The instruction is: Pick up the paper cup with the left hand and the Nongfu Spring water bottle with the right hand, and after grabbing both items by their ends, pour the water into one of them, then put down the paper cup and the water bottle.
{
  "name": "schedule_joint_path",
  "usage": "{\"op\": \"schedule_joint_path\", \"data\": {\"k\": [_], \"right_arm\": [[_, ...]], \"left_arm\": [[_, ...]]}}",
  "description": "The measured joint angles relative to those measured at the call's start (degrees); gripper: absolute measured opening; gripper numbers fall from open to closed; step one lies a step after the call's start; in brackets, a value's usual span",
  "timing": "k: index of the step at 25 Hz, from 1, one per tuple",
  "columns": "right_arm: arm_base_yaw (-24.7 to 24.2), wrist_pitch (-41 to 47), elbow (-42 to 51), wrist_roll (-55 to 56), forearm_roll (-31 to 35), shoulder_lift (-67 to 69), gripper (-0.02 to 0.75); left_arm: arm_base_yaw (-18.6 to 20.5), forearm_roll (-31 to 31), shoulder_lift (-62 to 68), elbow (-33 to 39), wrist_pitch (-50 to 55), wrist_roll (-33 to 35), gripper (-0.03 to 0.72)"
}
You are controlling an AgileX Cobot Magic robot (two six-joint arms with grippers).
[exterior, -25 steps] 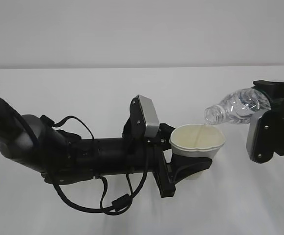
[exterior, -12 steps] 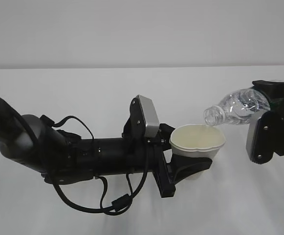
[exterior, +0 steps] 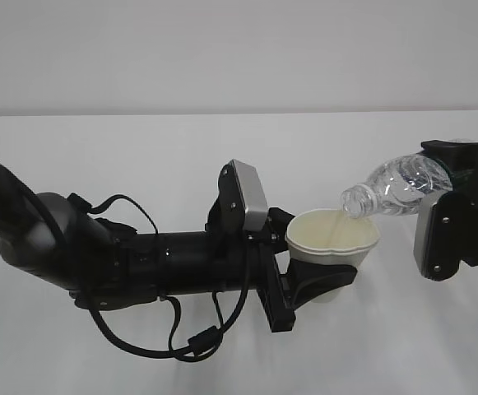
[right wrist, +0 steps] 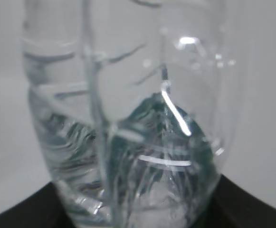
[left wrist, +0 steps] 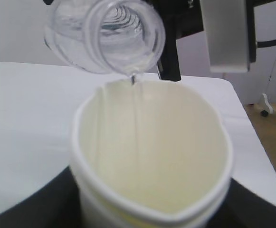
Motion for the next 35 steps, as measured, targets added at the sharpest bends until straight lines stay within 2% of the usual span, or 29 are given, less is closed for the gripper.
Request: {"op": "schedule_joint_path", "data": {"k": [35], "right_arm": [[0.0, 0.4, 0.0, -1.1, -0.1, -2.1, 0.401]], "left_arm": [[0.0, 0.0, 0.0, 0.0, 0.0, 0.0, 0.428]]}}
